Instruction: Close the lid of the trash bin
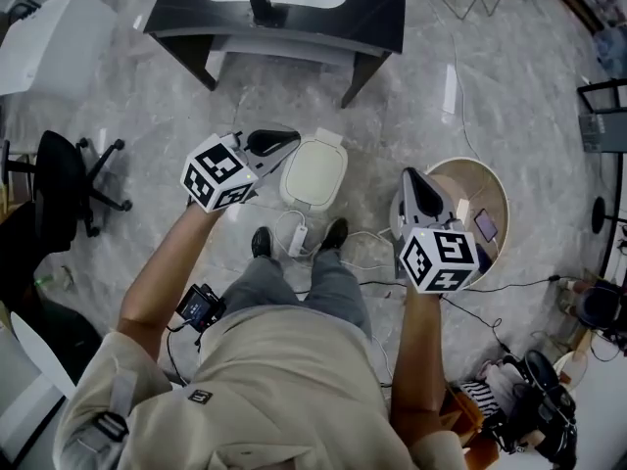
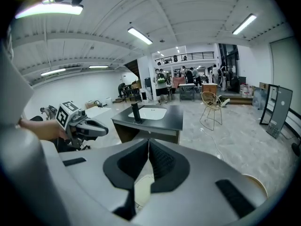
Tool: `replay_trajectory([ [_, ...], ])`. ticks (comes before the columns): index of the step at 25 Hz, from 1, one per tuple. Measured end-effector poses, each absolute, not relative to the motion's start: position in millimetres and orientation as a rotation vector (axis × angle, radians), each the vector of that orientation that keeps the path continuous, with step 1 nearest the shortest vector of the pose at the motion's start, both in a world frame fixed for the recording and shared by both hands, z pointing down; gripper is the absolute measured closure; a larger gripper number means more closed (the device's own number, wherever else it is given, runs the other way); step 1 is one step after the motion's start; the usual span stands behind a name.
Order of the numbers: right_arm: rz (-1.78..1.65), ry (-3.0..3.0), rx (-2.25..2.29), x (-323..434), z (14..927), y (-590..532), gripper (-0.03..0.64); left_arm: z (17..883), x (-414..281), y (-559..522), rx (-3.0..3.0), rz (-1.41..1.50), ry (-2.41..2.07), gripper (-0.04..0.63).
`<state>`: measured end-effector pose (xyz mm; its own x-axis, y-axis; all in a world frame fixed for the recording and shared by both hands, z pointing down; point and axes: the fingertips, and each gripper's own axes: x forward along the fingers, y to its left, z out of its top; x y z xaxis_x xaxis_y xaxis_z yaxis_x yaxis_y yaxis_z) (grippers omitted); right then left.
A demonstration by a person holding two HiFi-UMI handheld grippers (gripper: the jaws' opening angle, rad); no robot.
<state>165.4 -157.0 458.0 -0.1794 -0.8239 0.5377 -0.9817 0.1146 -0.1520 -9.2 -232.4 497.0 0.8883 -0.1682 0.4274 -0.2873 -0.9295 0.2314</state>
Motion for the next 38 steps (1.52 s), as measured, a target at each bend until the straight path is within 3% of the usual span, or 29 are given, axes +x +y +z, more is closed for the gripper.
replay_trajectory([
  [20,0.301,-2.314,1.82,116,263,-126,0.594,228,-51,-184,3.169,0.17,-0.396,0.577],
  [30,0.101,-2.394,1.829,84,194,-104,0.595,177,-90,-156,3.198,0.167,-0.466,0.577],
  [38,0.113,-2.39,1.819,66,194,-100,0.595,168,-117,-153,3.192,0.12,-0.516,0.577],
])
